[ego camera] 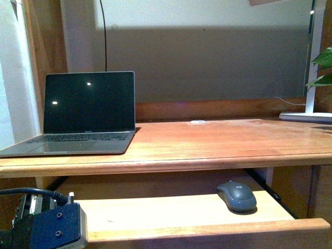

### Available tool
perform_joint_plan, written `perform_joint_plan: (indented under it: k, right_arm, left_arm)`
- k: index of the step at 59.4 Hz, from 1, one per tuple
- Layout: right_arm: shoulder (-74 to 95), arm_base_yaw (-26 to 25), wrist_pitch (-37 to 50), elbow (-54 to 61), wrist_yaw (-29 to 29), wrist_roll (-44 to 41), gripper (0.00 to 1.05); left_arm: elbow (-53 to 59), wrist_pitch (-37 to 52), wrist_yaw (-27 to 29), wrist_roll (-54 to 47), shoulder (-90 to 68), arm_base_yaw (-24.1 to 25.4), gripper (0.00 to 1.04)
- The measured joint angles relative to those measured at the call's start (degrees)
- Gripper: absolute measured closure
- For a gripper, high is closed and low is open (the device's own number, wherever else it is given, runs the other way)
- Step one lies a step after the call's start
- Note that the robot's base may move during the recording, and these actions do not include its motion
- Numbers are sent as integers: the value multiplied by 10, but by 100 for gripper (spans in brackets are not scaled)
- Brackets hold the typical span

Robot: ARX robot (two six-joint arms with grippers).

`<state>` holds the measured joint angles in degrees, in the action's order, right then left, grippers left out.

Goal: Place mouse

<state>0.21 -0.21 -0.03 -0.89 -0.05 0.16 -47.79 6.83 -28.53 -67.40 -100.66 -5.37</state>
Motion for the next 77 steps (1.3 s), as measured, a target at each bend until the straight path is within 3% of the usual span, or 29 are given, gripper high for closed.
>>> perform_joint_plan:
  k: [18,38,44,47,56,61,66,77]
  right_arm:
    - [0,0,0,0,0,0,7]
    - [0,0,0,0,0,0,7]
    - [0,0,0,0,0,0,7]
    - [0,0,0,0,0,0,7]
    - [0,0,0,0,0,0,7]
    - [0,0,0,0,0,0,7]
    - [0,0,0,0,0,0,7]
    - [0,0,0,0,0,0,7]
  left_arm:
    - [40,-32,-19,154,73,-57,8]
    - [-5,200,12,595,93,-53,8]
    - [-9,225,57,721,117,-55,8]
    - [-8,222,106,763,139,-57,8]
    - [59,215,307,702,241,-58,8]
    - [126,204,380,671,311,-58,8]
    - [195,146,415,671,399,-57,8]
    - [311,-39,427,710,616,-79,8]
